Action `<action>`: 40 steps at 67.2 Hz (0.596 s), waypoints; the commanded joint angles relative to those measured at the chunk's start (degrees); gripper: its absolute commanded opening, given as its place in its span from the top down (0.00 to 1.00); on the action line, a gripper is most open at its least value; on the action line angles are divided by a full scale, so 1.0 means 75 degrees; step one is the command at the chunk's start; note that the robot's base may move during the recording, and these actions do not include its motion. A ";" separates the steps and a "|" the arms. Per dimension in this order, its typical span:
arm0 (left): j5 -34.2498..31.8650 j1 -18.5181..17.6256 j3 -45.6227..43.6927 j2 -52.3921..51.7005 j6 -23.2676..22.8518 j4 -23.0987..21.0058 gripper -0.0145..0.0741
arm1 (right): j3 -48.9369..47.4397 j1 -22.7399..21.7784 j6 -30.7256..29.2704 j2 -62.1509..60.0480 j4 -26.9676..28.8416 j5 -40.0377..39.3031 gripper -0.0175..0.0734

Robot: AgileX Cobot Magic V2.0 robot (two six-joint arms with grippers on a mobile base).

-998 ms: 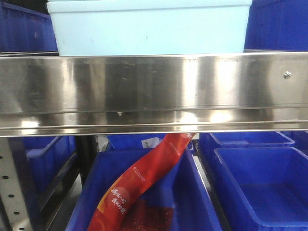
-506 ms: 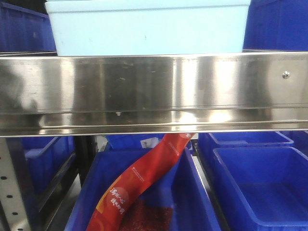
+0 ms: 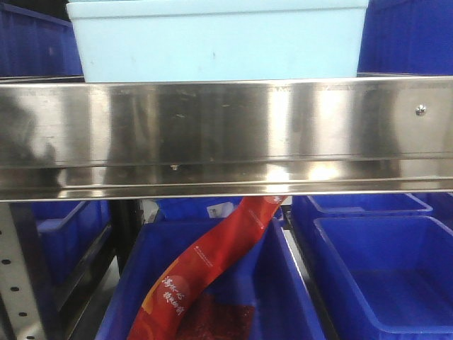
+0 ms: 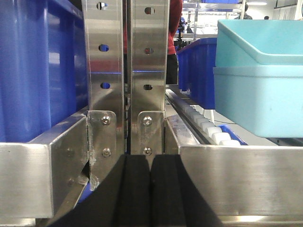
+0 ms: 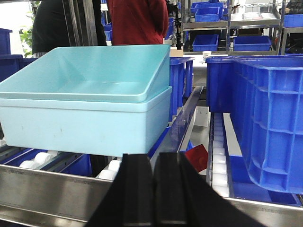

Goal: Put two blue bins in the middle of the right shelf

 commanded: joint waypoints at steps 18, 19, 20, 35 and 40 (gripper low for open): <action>-0.0134 0.0030 -0.0011 -0.0039 0.0000 -0.0039 0.96 | 0.0007 -0.0020 0.0013 -0.0023 -0.0084 -0.0172 0.99; -0.0134 0.0030 -0.0011 -0.0039 0.0000 -0.0039 0.96 | 0.0007 -0.0020 0.0013 -0.0023 -0.0084 -0.0172 0.99; -0.0134 0.0030 -0.0011 -0.0039 0.0000 -0.0039 0.96 | 0.0007 -0.0020 0.0013 -0.0023 -0.0084 -0.0172 0.99; -0.0134 0.0030 -0.0011 -0.0039 0.0000 -0.0039 0.96 | 0.0045 -0.0304 -0.0953 -0.0023 0.0468 -0.0281 0.99; -0.0134 0.0030 -0.0011 -0.0039 0.0000 -0.0039 0.96 | 0.0168 -0.0789 -0.1894 -0.0023 0.1119 -0.0402 0.99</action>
